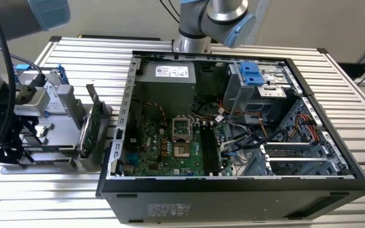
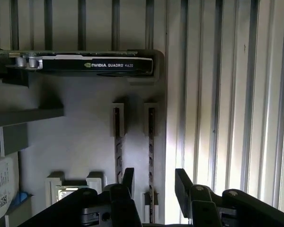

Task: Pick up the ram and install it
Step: 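Pick up the ram and move it above insertion slot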

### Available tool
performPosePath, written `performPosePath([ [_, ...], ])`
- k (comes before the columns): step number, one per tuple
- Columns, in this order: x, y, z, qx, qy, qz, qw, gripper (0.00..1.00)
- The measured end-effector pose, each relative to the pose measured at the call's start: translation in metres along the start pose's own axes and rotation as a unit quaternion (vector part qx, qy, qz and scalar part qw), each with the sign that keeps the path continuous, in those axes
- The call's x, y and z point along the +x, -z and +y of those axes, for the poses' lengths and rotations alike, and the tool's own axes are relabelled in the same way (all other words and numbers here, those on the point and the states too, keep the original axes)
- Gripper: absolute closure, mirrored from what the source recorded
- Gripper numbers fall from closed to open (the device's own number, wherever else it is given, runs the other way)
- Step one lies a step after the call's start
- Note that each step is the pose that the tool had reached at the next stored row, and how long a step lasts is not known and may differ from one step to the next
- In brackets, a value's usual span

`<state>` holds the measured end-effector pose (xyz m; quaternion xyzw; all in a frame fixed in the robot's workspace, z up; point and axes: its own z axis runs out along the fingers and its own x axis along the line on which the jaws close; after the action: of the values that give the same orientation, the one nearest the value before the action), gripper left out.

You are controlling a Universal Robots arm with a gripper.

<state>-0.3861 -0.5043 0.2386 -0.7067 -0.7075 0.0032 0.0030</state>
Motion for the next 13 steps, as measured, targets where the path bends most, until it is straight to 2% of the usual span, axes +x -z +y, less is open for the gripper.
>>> performPosePath([
  [13,0.0000,-0.0119,-0.0003,-0.0001,0.001,0.0000,1.0000,0.00],
])
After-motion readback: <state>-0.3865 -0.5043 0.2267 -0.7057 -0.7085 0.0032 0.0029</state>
